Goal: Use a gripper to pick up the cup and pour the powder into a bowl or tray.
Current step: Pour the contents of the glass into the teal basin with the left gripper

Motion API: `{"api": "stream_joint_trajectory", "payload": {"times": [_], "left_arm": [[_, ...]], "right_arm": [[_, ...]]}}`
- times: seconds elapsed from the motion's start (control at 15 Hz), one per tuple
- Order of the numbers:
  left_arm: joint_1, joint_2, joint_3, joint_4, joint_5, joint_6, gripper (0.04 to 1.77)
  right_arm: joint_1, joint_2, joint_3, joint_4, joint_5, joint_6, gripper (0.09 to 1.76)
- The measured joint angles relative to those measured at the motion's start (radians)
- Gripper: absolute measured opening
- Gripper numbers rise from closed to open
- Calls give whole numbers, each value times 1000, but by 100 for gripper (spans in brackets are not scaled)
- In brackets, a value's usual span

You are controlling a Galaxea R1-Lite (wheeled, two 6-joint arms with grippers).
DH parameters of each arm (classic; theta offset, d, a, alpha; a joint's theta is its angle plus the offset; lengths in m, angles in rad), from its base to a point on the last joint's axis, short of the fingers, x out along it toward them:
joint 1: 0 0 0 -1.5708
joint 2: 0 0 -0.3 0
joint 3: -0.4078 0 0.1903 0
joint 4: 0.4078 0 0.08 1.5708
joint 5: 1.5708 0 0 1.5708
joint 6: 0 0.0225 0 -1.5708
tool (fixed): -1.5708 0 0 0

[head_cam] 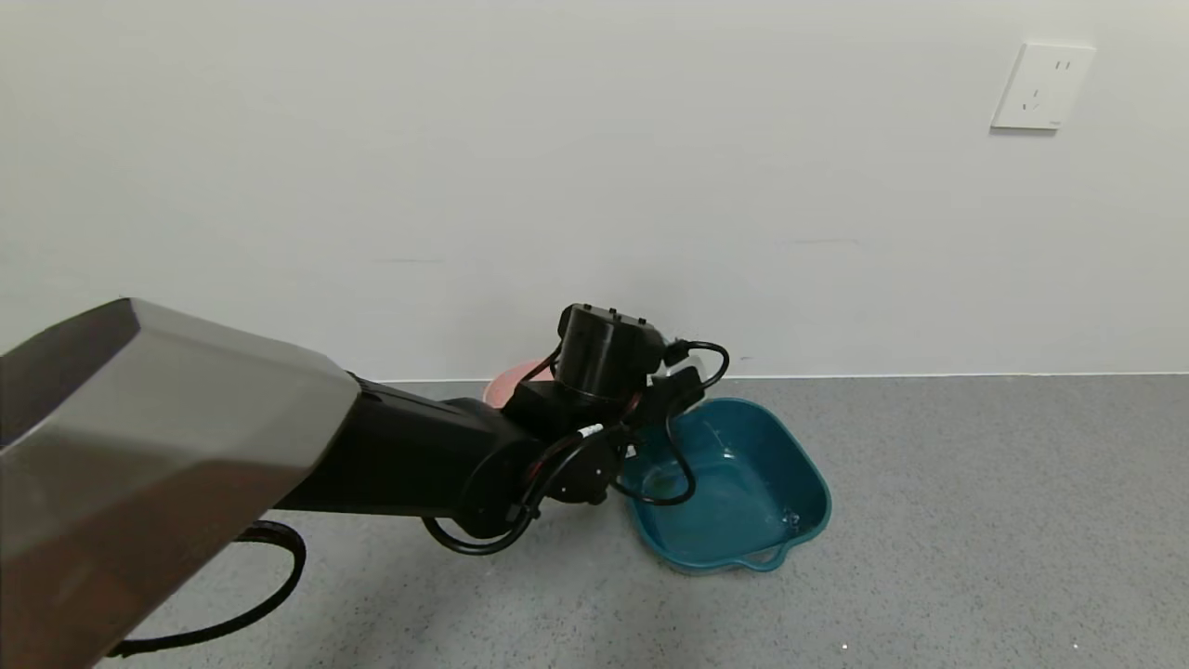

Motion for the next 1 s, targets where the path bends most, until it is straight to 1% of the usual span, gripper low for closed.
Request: {"api": "stream_joint_trajectory", "payload": {"times": [0.13,0.27,0.6,0.87,1.0], "left_arm": [[-12,23,-30,-7,37,118,126],[-27,36,-51,-9,76,212,126],[-36,43,-59,-9,94,441,126],[-36,39,-61,-10,103,659,126],[-36,37,-62,-10,106,753,126]], "right_arm": [[0,0,0,0,0,0,171],[0,0,0,0,0,0,171],[0,0,0,0,0,-1,171],[0,0,0,0,0,-1,171],[0,0,0,0,0,-1,171]]}}
